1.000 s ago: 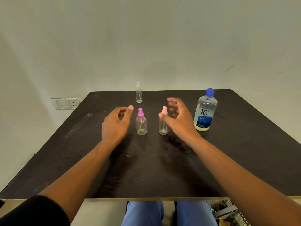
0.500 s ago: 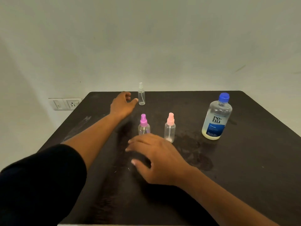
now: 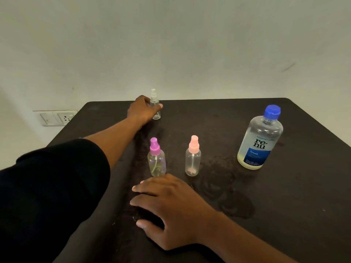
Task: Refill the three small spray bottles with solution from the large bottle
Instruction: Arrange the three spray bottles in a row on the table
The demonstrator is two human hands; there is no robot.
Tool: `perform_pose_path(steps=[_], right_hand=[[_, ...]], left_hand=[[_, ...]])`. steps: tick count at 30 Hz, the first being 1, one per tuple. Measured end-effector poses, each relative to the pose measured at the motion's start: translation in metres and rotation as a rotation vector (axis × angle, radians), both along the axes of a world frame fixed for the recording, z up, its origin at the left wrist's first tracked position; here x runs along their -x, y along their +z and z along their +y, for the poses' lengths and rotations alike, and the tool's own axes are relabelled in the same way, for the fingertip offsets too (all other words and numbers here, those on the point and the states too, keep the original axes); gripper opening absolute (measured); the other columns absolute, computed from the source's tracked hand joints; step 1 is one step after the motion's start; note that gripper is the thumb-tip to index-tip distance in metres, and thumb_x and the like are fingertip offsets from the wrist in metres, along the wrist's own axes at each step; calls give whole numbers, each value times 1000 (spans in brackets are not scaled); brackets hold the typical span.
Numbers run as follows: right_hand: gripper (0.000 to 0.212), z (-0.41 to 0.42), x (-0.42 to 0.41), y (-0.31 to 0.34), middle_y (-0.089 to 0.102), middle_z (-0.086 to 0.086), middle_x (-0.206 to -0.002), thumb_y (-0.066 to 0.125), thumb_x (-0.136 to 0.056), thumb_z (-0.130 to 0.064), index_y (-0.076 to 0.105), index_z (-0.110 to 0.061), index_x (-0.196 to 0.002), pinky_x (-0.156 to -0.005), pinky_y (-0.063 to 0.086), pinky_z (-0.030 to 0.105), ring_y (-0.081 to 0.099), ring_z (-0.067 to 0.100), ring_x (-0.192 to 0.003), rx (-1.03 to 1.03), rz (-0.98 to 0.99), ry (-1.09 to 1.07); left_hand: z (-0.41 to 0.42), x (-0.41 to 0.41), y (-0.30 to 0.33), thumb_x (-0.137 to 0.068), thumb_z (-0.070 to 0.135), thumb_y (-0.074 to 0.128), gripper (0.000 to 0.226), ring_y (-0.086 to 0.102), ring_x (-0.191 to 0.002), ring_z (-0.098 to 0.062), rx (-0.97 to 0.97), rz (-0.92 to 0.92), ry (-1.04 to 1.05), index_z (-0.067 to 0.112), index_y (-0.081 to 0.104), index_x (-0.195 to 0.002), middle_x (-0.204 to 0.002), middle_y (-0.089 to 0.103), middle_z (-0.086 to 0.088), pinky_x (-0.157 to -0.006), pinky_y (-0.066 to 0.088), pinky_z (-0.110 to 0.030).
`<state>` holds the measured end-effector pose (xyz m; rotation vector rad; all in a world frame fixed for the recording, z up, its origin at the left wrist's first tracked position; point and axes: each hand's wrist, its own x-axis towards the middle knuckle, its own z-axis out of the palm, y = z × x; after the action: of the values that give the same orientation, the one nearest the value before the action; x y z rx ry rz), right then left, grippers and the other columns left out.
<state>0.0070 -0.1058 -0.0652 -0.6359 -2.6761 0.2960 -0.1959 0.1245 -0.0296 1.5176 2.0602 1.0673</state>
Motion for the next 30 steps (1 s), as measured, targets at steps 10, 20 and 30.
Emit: perform_pose_path(steps=[10,20,30], right_hand=[[44,-5,0,-4,64,-3,-147,71,-94,-39,70,-22,-134,-115,43,42,53,14,-142,21,52,-31],[46,-12,1,-7,59,-5,-154,61,-99,-43,65,-25,-141,-123,40,40,48,12,-148,21,39,-61],[50,-16,1,-2,61,-3,-153,62,-98,-44,65,-23,-143,-121,41,40,51,14,-146,9,10,-113]], left_hand=[[-32,12,7,-91,53,77,46,68,-108,-21,-115,70,20,19,68,-122,-108,70,6,-92,50,-34],[-168,64,23,-83,48,88,35,75,-88,-13,-196,49,-191,30,77,-111,-93,78,5,-87,61,-37],[-247,54,-8,-80,43,87,41,76,-96,-14,-165,-42,-193,29,76,-117,-102,78,6,-96,63,-47]])
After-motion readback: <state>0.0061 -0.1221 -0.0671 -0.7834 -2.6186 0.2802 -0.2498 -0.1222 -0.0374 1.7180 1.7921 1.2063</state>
